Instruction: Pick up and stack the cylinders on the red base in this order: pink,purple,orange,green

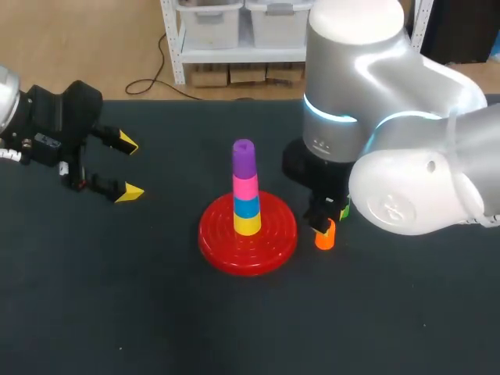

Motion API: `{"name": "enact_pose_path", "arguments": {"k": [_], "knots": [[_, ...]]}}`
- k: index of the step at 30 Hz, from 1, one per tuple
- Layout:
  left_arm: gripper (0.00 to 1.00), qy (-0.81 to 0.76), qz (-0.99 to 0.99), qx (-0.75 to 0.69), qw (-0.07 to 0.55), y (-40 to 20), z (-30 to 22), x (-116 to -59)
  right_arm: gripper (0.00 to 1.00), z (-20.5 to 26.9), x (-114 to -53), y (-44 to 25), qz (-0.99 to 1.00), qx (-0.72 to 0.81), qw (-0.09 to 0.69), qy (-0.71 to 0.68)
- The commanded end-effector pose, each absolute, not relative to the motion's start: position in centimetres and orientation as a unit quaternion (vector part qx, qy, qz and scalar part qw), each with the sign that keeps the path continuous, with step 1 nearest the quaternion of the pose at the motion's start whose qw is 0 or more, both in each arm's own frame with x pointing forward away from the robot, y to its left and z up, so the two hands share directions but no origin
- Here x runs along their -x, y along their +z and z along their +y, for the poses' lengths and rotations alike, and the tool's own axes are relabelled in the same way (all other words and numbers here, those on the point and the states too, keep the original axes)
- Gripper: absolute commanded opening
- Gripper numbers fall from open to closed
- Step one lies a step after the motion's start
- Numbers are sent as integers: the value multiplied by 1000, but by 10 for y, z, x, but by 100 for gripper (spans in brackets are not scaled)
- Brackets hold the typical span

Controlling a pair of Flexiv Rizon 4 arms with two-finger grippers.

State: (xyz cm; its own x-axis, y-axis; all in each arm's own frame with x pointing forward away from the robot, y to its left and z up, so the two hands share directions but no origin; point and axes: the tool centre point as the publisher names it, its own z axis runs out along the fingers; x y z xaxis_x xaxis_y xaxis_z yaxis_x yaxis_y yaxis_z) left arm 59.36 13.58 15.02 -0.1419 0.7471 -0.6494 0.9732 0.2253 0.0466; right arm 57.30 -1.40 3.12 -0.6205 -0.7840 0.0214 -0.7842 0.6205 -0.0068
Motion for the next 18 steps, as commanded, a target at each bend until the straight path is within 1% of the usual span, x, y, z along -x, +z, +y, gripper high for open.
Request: {"name": "enact_pose_path", "arguments": {"k": [1, 18], "knots": [[100, -199, 728, -591, 285, 150, 136, -595, 38, -15, -573, 31, -900, -435, 8, 9], [100, -199, 728, -591, 285, 150, 136, -595, 38, -16, -576, 28, -900, -435, 11, 19]]}}
